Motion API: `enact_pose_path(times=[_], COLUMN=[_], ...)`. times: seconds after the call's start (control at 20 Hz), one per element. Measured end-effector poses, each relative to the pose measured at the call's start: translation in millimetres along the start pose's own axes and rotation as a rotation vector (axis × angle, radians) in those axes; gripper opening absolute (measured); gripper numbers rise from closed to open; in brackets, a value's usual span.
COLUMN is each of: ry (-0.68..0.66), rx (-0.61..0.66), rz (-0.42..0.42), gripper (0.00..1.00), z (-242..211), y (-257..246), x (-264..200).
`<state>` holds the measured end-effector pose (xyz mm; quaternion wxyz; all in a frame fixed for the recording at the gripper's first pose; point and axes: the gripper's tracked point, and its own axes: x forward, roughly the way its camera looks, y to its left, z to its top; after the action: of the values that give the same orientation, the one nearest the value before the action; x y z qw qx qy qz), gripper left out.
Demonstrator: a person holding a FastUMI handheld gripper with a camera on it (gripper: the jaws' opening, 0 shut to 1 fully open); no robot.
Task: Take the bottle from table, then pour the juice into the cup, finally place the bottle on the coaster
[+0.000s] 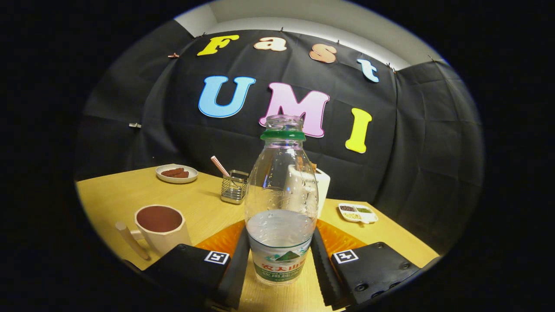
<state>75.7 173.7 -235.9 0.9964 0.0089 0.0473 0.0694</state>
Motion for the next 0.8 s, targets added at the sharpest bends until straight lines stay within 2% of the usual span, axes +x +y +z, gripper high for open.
enact_pose_path(times=[0.35,0.65,0.8], ry=[-0.033,-0.060,-0.054], rx=[-0.223,-0.458,-0.589], rz=[-0.014,0.035,0.080], gripper=[0.72,0.72,0.72], z=[36,52,46], y=[-16,4,22], x=[-1,-4,1])
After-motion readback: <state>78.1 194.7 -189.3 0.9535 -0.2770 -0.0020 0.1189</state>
